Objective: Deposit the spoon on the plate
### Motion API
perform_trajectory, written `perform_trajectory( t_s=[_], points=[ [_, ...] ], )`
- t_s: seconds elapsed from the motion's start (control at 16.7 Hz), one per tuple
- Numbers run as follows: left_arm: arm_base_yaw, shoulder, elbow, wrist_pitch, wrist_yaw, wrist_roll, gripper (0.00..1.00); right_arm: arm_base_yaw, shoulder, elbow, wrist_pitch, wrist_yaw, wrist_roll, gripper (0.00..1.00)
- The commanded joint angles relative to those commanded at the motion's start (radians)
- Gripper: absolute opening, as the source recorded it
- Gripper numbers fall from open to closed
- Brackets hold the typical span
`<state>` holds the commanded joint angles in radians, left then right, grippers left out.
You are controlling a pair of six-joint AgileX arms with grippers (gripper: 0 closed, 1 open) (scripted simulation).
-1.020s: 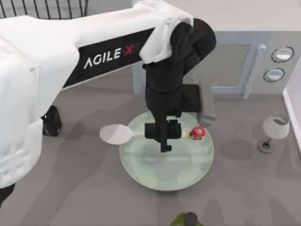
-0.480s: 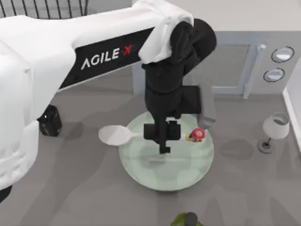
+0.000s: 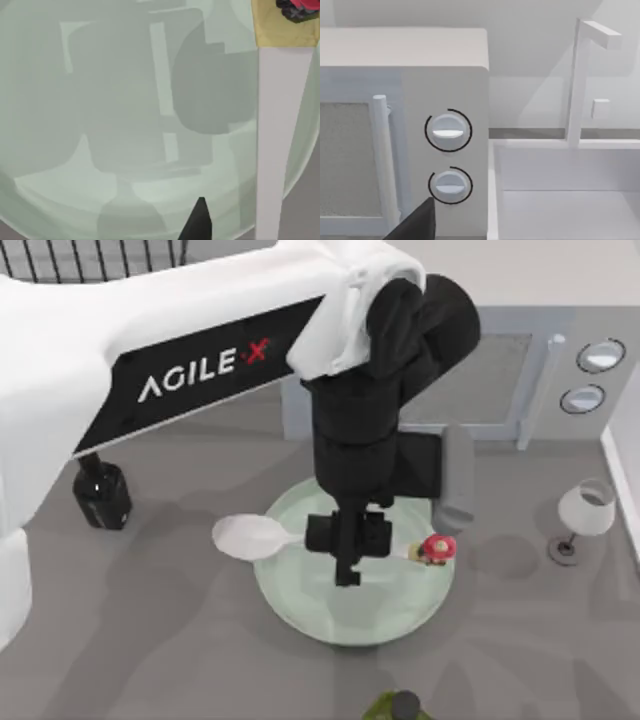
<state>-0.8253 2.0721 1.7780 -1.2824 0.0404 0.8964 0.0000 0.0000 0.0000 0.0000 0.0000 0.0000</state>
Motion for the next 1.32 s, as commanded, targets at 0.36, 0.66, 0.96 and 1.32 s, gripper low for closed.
perform_trajectory(
  t_s=[0.36,0.66,0.96,1.32],
  points=[
    [-0.016,-0.043,-0.002,0.045,0.016,0.017,0.0,0.0,0.0,0.0,0.0,0.0,0.0,1.0],
    [0.006,0.0,-0.002,0.137,0.002,0.0,0.0,0.0,0.0,0.0,0.0,0.0,0.0,1.0],
    [0.045,0.107,-0.01,0.209,-0.034,-0.039,0.0,0.0,0.0,0.0,0.0,0.0,0.0,1.0],
    [0.062,0.171,-0.052,0.23,-0.048,-0.054,0.0,0.0,0.0,0.0,0.0,0.0,0.0,1.0]
  ],
)
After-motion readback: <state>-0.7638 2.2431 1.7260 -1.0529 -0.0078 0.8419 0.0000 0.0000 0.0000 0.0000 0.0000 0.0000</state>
